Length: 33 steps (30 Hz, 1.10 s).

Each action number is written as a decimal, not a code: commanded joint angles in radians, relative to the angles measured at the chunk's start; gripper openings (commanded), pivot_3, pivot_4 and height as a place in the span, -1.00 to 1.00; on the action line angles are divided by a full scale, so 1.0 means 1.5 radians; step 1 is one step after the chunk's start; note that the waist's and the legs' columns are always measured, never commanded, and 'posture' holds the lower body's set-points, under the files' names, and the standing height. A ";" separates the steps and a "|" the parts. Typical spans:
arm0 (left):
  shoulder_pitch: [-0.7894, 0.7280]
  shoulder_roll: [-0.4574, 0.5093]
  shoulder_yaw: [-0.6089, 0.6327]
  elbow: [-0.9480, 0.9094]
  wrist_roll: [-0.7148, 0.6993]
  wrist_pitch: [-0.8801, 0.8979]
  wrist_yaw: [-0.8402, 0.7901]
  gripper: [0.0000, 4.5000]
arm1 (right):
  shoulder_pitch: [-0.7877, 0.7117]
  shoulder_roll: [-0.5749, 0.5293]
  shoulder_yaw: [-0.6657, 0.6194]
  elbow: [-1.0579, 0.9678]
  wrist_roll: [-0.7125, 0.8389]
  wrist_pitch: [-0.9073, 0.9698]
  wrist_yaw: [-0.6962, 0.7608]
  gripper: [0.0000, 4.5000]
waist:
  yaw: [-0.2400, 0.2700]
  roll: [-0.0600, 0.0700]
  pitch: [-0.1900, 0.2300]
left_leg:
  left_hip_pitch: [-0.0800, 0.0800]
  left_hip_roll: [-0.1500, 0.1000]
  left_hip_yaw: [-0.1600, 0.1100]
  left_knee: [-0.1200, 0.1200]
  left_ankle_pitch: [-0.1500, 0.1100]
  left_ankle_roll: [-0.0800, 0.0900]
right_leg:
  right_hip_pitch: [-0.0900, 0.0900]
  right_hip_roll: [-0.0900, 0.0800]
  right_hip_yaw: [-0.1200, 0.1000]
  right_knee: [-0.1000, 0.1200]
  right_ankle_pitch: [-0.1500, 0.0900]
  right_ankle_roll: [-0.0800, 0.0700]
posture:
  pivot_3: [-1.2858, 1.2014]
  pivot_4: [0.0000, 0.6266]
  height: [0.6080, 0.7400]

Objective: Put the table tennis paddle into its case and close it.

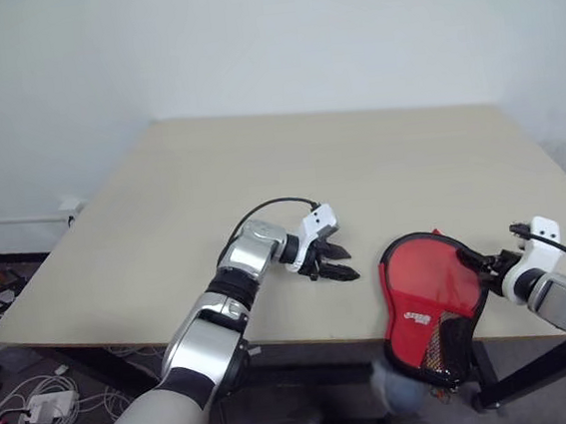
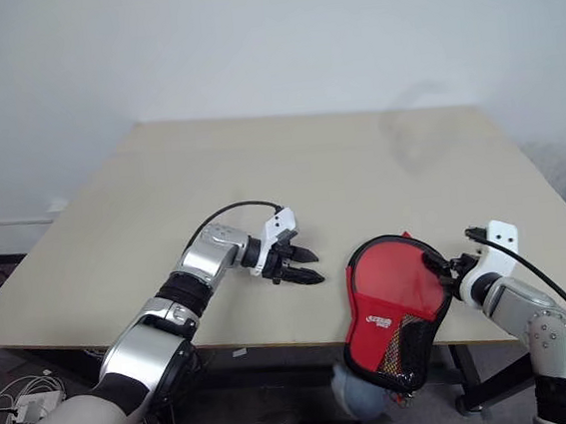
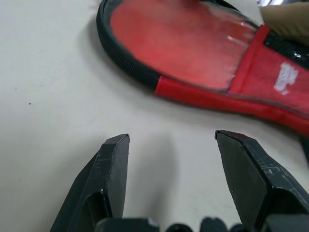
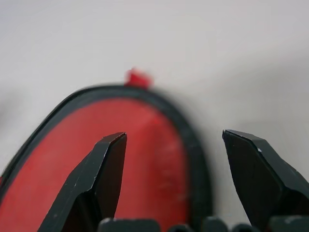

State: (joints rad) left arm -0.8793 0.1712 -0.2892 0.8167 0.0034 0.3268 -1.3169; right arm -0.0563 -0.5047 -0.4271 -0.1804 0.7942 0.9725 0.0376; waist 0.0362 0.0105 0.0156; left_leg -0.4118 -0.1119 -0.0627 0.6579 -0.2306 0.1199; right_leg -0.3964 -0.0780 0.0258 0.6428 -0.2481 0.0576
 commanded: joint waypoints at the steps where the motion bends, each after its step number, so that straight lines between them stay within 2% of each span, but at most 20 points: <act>1: 0.012 0.013 -0.008 -0.058 -0.016 0.008 -0.038 0.33 | -0.011 -0.008 -0.026 -0.007 -0.012 -0.011 0.005 0.53 | -0.001 0.000 0.000 | 0.000 0.000 0.000 0.000 0.000 0.000 | 0.000 0.000 0.000 0.000 0.000 0.000 | 0.03 -1.00 1.00; 9: 0.017 0.012 -0.015 -0.072 -0.015 0.011 -0.035 0.33 | 0.006 -0.007 0.036 0.009 -0.063 0.040 0.019 0.53 | -0.001 0.001 0.000 | 0.000 0.000 0.000 -0.001 0.000 0.000 | -0.002 0.002 0.004 0.000 0.001 -0.002 | 0.03 -1.00 1.00; 13: 0.012 0.009 -0.011 -0.068 -0.021 0.017 -0.032 0.33 | 0.013 0.019 0.050 -0.018 -0.060 0.045 0.032 0.53 | -0.001 0.001 0.000 | 0.000 0.000 0.000 -0.001 0.000 0.000 | -0.003 0.003 0.006 0.001 0.001 -0.002 | 0.03 -1.00 1.00; 17: 0.015 0.009 -0.013 -0.067 -0.020 0.015 -0.028 0.33 | 0.019 0.028 0.060 -0.038 -0.069 0.046 0.037 0.13 | -0.005 0.001 0.000 | 0.000 0.000 0.000 -0.001 0.000 0.000 | -0.003 0.005 0.008 0.001 0.001 -0.002 | 0.03 -1.00 1.00; 24: 0.013 0.008 -0.013 -0.055 -0.016 0.017 -0.014 0.33 | 0.012 0.040 0.055 -0.061 -0.060 0.044 0.053 -0.94 | -0.007 0.001 0.000 | 0.001 0.000 0.000 -0.001 0.000 -0.001 | -0.004 0.006 0.009 0.001 0.002 -0.002 | 0.03 -1.00 1.00; 33: 0.016 0.009 -0.016 -0.048 -0.015 0.020 -0.005 0.33 | -0.052 0.083 0.039 -0.101 -0.060 0.000 0.038 -0.97 | -0.017 0.002 0.001 | 0.001 0.000 0.000 -0.002 0.001 -0.002 | -0.007 0.006 0.010 0.003 0.002 -0.003 | 0.03 -1.00 1.00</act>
State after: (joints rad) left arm -0.8292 0.1866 -0.3171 0.7555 -0.0114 0.3565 -1.3257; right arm -0.0763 -0.3939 -0.3738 -0.2665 0.7022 1.0193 0.1022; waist 0.0112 0.0129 0.0166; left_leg -0.4109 -0.1118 -0.0622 0.6553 -0.2291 0.1168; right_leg -0.4069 -0.0680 0.0400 0.6470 -0.2447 0.0531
